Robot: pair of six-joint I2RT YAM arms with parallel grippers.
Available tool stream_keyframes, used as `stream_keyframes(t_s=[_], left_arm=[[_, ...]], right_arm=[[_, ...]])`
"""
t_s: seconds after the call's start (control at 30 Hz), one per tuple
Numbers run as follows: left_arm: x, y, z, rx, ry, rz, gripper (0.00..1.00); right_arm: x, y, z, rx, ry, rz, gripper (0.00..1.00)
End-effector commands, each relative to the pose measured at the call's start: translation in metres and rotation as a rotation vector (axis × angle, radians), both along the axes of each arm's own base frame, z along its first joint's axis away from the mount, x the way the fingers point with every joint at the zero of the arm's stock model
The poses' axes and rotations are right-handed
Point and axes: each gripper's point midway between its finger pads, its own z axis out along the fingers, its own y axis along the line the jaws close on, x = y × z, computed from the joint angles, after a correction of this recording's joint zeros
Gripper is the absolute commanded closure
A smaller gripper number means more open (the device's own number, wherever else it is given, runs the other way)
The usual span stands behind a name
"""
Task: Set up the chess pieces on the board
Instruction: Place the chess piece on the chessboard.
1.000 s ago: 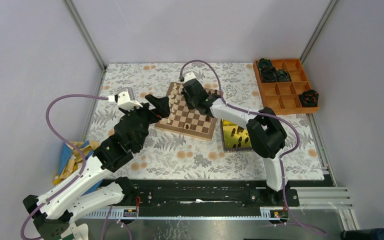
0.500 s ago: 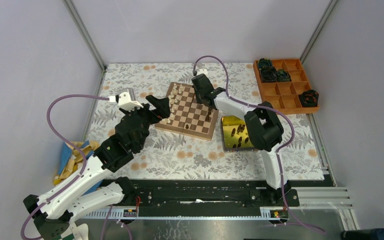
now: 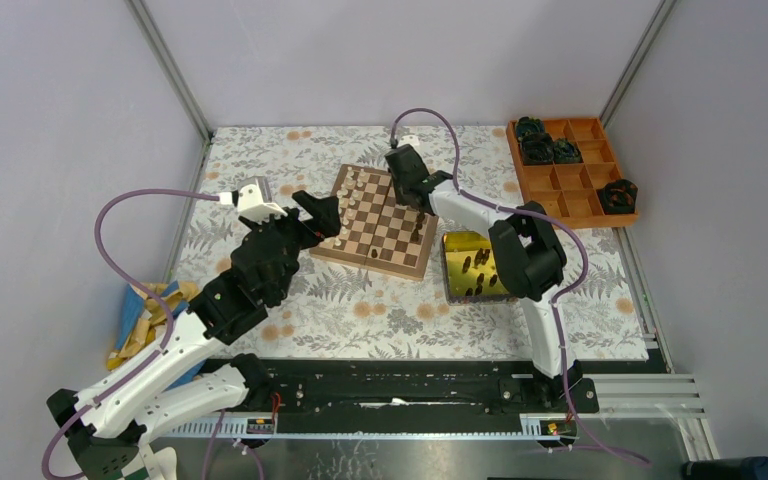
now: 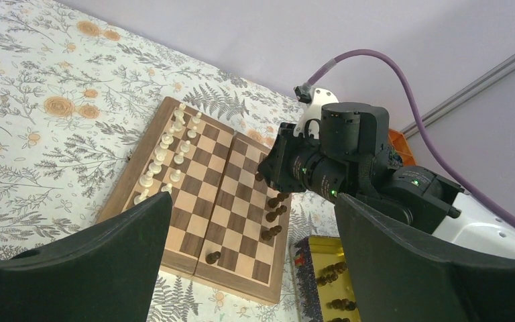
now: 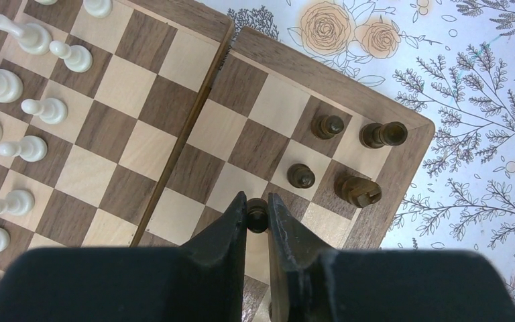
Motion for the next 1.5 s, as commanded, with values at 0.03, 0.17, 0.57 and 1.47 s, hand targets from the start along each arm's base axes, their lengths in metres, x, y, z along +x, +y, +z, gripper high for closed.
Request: stream_keyframes(t_s=[0.03, 0.17, 0.57, 1.47], left_arm=[[-0.001, 0.006, 0.003, 0.004, -0.016, 0.02, 0.01], [-0.001, 0.006, 0.003, 0.006, -0.016, 0.019, 0.01], [-0.001, 0.005, 0.002, 0.007, -0.015, 0.019, 0.01], [0.001, 0.002, 0.0, 0.007, -0.01, 0.015, 0.01]], right_arm=[[0.014, -0.004, 0.013, 0.011, -0.032, -0.04, 0.91], [0.014, -0.007, 0.012, 0.008, -0.025, -0.047, 0.91], [0.014, -0.014, 0.01, 0.006, -0.019, -0.054, 0.9], [0.009, -0.022, 0.002, 0.008, 0.001, -0.054, 0.87]])
